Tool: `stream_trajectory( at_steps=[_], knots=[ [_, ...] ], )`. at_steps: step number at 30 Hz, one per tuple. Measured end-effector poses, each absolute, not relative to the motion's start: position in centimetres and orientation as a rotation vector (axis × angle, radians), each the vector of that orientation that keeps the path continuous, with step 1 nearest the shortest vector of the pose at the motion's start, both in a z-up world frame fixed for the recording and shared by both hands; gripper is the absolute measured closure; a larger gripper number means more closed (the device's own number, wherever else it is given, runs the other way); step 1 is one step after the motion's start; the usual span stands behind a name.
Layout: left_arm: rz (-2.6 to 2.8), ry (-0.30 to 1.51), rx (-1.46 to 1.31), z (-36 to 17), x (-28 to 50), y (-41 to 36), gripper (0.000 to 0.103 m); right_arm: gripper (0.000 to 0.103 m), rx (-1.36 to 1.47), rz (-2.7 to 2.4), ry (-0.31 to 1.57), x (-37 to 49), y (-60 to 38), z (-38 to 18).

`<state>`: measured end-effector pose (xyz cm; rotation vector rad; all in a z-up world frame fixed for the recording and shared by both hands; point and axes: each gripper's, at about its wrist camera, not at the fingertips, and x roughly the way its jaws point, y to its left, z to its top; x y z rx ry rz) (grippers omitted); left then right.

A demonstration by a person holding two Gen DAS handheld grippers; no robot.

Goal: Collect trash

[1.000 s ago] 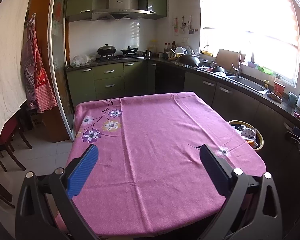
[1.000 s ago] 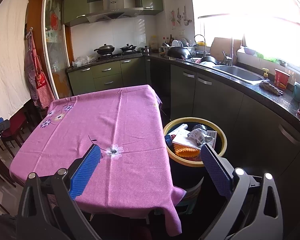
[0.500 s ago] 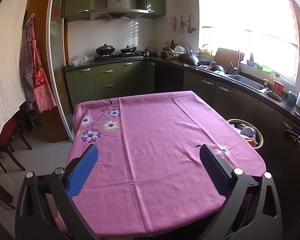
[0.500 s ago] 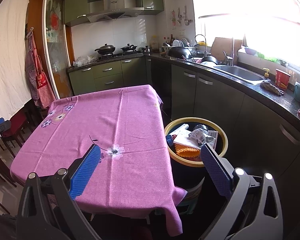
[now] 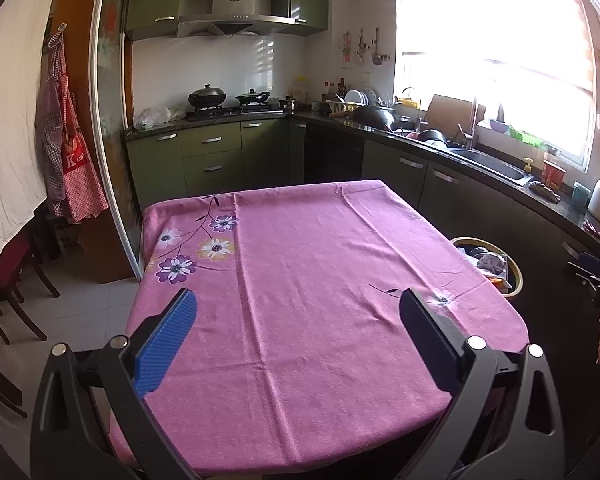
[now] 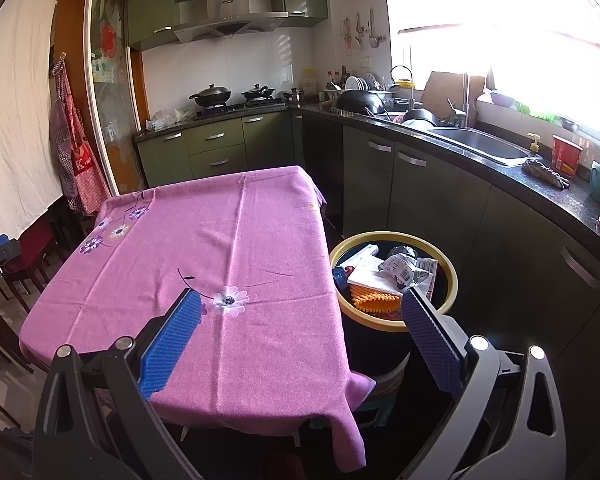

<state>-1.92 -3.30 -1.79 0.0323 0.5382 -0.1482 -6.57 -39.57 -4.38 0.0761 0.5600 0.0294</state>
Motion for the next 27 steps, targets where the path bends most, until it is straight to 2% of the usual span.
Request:
stream_trajectory(
  at_steps=[27],
  knots=[
    [-0.166,0.563,0.041,-2.17,-1.32,-3.48,0.006,0.005,0.076,0.031,0.567,-6.22,-39.31,-4.82]
  ],
)
